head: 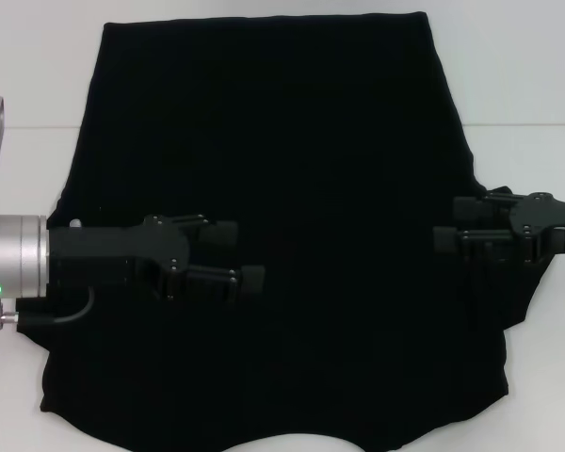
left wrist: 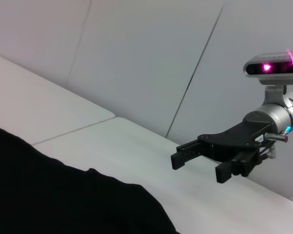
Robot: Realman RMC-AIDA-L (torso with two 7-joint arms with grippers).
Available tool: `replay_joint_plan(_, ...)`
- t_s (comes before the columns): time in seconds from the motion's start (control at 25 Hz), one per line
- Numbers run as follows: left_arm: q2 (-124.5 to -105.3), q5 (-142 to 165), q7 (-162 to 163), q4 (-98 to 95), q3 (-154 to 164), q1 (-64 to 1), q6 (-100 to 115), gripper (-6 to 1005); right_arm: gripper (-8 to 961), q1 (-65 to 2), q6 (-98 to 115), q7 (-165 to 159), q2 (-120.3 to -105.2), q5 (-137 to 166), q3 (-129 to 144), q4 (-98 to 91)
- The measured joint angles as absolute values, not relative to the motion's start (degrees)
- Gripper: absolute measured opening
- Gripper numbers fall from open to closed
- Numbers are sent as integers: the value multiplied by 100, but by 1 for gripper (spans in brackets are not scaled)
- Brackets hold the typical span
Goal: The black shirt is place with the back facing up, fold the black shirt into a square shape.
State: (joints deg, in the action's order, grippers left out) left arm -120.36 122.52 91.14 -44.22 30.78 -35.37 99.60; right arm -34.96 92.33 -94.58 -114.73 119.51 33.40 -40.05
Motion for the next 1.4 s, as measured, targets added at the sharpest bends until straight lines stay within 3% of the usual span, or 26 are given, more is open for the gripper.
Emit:
replay_joint_plan(0.92,-12022,12262,9234,-4488,3019,-3539,10064,949,883,-3517,9293,-9510,-11442,11949,3334,-4008)
replay_joint_plan(1.4,-11898,13369,11792,-5361,2276,-3325,9003,949,883,-3637,9282,-9522,-11512,11921,3274,-3976)
